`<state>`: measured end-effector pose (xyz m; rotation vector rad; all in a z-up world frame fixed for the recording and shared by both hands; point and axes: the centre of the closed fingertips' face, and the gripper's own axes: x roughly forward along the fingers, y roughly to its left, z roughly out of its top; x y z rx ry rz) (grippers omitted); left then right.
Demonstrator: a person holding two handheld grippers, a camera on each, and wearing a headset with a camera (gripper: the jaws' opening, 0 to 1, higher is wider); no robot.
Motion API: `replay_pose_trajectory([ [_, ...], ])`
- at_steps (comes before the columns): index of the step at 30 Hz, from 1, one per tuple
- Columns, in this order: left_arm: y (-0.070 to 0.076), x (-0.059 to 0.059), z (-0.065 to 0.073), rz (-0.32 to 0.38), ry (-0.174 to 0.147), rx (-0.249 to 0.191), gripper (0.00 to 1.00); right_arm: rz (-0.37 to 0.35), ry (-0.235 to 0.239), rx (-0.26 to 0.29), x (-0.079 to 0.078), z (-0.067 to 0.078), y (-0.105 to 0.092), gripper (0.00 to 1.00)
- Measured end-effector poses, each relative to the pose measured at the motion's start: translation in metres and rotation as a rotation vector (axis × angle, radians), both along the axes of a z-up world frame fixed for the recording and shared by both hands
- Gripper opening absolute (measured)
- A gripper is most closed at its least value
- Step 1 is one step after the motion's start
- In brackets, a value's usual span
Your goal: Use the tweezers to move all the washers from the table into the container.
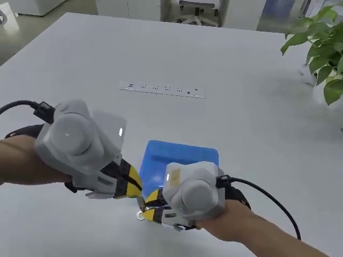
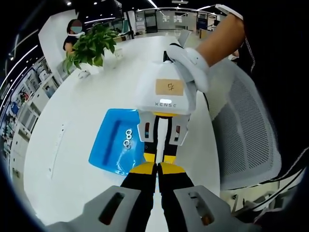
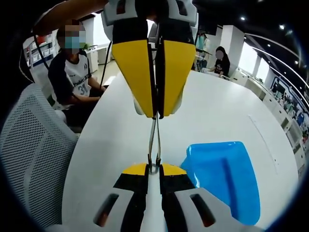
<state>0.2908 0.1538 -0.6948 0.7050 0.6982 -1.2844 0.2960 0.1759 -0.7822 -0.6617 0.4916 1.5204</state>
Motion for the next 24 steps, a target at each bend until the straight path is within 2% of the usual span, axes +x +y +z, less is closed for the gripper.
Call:
replay_pose_trajectory([
  [24,0.007,-0.004,-0.015,0.016,0.038,0.014,0.06,0.036,0.030,-0.013,-0.007,-0.013,0.007,0.11],
])
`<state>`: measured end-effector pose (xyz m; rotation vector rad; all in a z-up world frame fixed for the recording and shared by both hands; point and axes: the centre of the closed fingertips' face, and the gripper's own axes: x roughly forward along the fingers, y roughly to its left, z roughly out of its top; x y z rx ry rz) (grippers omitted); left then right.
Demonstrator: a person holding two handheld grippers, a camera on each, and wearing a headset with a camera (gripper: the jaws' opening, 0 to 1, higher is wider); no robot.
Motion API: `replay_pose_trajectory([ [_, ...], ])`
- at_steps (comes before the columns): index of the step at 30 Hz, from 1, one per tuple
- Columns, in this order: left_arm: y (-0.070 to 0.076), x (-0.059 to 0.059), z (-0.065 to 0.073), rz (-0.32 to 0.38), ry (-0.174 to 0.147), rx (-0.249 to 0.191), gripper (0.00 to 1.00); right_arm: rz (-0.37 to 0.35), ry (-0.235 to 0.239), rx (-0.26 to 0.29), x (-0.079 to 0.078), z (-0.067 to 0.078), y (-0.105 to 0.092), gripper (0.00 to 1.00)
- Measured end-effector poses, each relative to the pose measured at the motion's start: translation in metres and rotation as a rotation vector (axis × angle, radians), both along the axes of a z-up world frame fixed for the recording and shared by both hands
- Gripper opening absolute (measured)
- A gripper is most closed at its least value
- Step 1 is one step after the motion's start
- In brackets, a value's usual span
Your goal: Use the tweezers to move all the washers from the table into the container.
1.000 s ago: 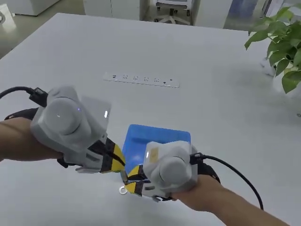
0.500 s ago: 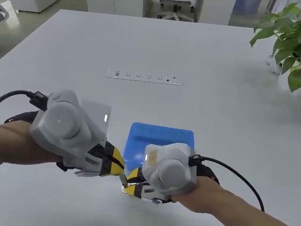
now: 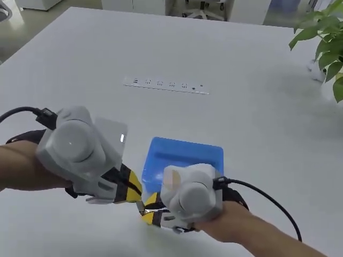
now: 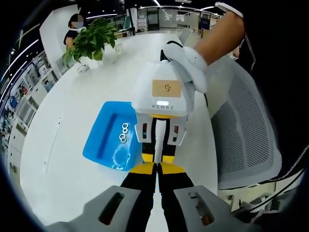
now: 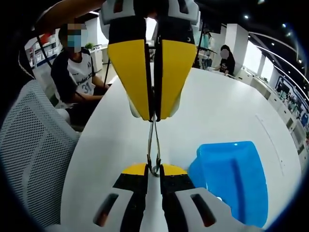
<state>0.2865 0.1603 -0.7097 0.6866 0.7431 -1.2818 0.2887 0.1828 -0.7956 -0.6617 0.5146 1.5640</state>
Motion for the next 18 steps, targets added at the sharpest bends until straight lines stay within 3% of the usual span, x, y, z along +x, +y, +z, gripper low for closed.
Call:
replay_pose_trajectory([
  [18,-0.0007,0.0002,0.0004,0.006,0.001,-0.007,0.06,-0.005,0.016,-0.004,-0.0009,-0.0005,0.0002,0.09],
])
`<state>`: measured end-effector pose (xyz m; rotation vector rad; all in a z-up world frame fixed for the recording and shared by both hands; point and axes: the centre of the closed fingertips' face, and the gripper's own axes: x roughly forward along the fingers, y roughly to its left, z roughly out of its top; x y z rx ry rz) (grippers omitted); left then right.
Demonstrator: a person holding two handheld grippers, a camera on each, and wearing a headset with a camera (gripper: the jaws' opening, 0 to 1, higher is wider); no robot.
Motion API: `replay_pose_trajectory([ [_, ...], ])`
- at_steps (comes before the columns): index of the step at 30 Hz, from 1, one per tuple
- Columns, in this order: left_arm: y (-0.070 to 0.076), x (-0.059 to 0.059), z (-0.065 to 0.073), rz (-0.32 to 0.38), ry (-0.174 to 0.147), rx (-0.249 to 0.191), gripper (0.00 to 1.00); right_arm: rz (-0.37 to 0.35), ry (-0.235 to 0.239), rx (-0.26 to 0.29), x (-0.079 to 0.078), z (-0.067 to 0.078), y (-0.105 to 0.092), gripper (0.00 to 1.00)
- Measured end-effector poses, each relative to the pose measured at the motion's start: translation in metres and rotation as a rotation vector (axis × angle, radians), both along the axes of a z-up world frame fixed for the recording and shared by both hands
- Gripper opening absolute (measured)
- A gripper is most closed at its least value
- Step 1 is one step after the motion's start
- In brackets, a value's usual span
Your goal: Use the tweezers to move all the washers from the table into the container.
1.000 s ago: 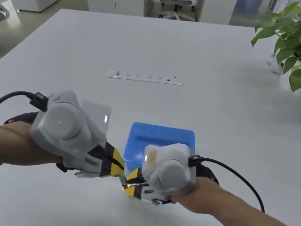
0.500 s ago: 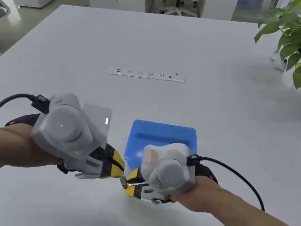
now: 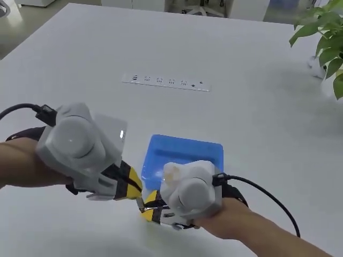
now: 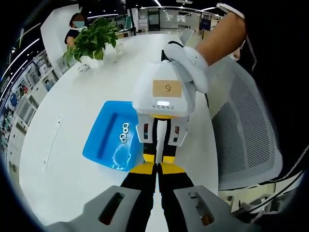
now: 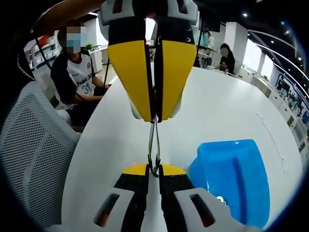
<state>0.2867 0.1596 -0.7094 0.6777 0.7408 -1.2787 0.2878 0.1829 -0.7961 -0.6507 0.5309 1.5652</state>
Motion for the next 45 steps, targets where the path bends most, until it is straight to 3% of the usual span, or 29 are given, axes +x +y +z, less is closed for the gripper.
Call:
replay_pose_trajectory([
  [18,-0.001,0.000,0.007,-0.002,-0.006,-0.005,0.05,-0.002,-0.007,0.014,0.003,0.006,0.000,0.09],
  [45,-0.014,-0.001,0.042,-0.030,-0.048,-0.014,0.05,-0.012,-0.072,0.041,0.004,0.042,-0.012,0.09],
])
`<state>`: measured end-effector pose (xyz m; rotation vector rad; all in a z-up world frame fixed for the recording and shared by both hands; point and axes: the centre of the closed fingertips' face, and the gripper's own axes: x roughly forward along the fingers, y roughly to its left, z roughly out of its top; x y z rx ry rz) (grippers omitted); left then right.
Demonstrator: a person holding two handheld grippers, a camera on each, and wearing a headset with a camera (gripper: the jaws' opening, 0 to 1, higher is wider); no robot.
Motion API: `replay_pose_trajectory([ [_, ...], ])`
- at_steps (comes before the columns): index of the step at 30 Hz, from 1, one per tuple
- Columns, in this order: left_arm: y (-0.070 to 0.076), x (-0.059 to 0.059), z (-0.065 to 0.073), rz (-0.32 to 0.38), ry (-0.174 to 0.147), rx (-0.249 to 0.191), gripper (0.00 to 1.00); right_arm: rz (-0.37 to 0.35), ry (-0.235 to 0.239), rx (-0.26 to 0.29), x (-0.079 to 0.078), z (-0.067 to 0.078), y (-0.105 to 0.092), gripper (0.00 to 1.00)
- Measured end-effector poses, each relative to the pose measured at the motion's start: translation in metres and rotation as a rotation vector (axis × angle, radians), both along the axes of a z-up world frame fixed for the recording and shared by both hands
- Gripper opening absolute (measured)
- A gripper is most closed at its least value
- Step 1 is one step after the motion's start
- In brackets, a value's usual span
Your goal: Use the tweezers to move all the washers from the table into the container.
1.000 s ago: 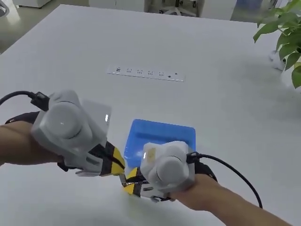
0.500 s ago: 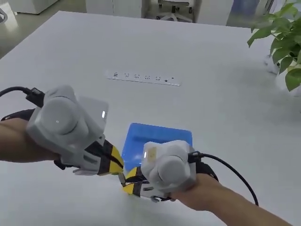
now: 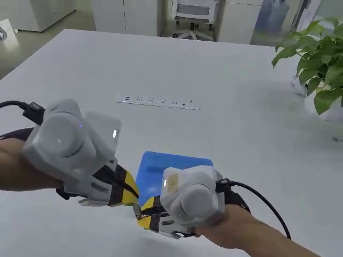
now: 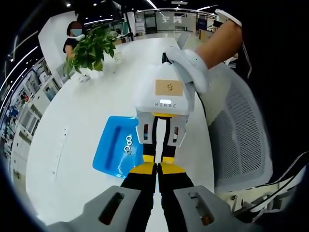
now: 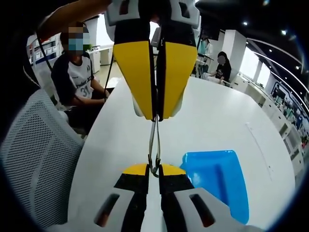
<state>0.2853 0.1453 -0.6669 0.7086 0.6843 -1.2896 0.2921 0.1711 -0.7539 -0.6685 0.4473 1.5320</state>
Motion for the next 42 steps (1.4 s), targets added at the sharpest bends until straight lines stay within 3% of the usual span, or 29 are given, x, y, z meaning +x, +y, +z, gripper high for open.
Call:
replay_pose_trajectory([
  [14,-0.017,0.014,0.025,-0.040,-0.054,-0.013,0.05,-0.035,-0.038,0.028,0.017,0.027,-0.011,0.09],
  [28,-0.026,0.039,0.036,-0.080,-0.098,-0.020,0.05,-0.093,-0.061,0.063,0.045,0.041,-0.021,0.09],
  [35,-0.028,0.050,0.035,-0.089,-0.114,-0.014,0.05,-0.117,-0.070,0.068,0.060,0.041,-0.026,0.09],
  [42,-0.030,0.060,0.026,-0.093,-0.116,-0.005,0.05,-0.125,-0.063,0.057,0.071,0.032,-0.031,0.09],
])
